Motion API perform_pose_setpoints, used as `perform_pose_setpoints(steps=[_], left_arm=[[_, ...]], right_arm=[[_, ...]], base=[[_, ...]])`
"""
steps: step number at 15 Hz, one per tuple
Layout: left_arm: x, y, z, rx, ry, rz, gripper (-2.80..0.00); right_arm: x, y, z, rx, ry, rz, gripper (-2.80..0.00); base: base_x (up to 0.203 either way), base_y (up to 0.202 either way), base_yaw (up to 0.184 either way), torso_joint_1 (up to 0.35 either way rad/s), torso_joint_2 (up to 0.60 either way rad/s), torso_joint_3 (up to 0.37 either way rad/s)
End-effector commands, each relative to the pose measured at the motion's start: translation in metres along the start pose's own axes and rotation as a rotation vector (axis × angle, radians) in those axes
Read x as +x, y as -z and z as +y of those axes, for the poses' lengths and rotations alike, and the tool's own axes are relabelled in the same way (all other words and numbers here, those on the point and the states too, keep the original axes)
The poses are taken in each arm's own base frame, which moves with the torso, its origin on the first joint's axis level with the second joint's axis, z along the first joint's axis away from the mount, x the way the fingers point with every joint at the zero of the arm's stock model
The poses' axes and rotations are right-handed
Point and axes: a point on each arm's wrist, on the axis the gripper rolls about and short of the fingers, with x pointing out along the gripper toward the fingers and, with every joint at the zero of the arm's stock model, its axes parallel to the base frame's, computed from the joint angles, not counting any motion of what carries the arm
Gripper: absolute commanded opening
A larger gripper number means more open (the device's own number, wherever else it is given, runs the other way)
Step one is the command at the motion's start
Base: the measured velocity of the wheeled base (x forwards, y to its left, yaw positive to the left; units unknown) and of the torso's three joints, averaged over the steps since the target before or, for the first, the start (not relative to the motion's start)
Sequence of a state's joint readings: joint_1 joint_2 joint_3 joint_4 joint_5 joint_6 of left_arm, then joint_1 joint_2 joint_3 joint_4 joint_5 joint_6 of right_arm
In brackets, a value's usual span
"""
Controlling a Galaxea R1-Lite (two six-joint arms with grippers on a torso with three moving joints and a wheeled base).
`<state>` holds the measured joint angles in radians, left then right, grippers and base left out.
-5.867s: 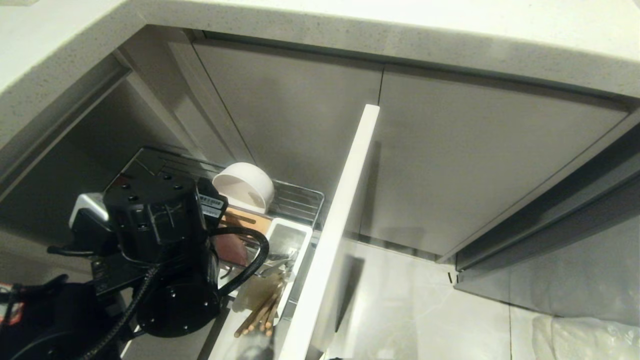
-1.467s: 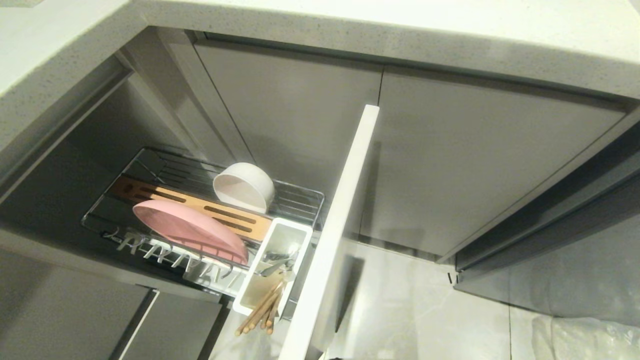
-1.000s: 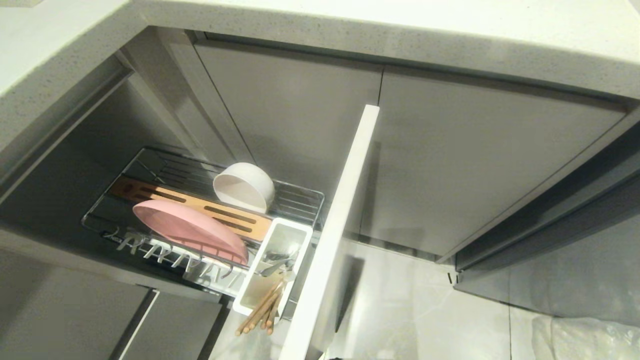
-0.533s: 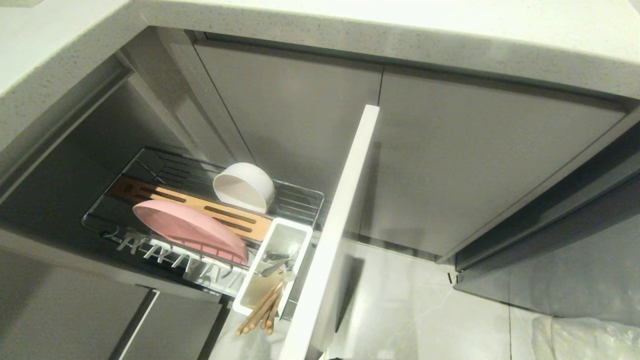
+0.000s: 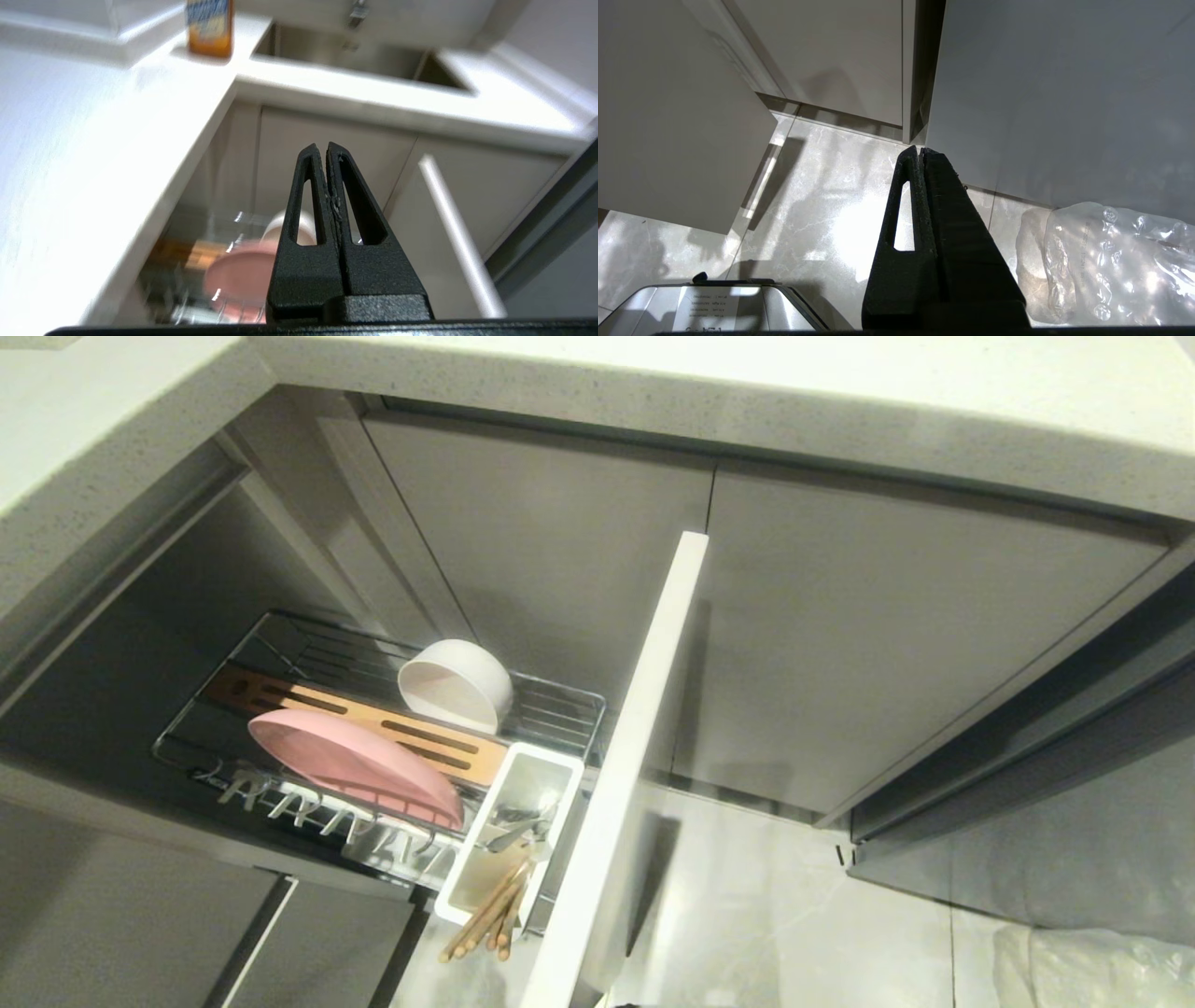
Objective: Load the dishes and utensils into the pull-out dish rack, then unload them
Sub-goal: Take the plate out of the cupboard
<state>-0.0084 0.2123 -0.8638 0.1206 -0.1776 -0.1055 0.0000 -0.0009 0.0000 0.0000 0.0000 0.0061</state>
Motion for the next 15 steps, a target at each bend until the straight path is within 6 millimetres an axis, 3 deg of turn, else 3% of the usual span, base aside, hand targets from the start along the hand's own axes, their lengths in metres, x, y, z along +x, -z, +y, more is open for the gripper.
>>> perform_pose_setpoints(steps=[1, 5, 9, 12, 15], left_arm=[[0.039, -0.022, 0.006, -0.032, 0.013, 0.050, -2.80], [0.109, -0.064, 0.015, -0.178, -0.028, 0.044, -2.80], [0.195, -0.071, 0.032, -0.356, -0.214, 0.058, -2.80], [0.227, -0.064, 0.026, -0.473, -0.233, 0.103, -2.80], [0.247, -0.045, 0.004, -0.540, -0.231, 0.208, -2.80]], right_arm=[[0.000, 0.000, 0.000, 0.000, 0.000, 0.001, -2.80], [0.000, 0.000, 0.000, 0.000, 0.000, 0.001, -2.80], [0.000, 0.000, 0.000, 0.000, 0.000, 0.001, -2.80], [0.000, 0.000, 0.000, 0.000, 0.000, 0.001, -2.80], [0.000, 0.000, 0.000, 0.000, 0.000, 0.001, -2.80]], base=[[0.000, 0.000, 0.000, 0.000, 0.00, 0.000], [0.000, 0.000, 0.000, 0.000, 0.00, 0.000], [0.000, 0.000, 0.000, 0.000, 0.00, 0.000], [0.000, 0.000, 0.000, 0.000, 0.00, 0.000], [0.000, 0.000, 0.000, 0.000, 0.00, 0.000]])
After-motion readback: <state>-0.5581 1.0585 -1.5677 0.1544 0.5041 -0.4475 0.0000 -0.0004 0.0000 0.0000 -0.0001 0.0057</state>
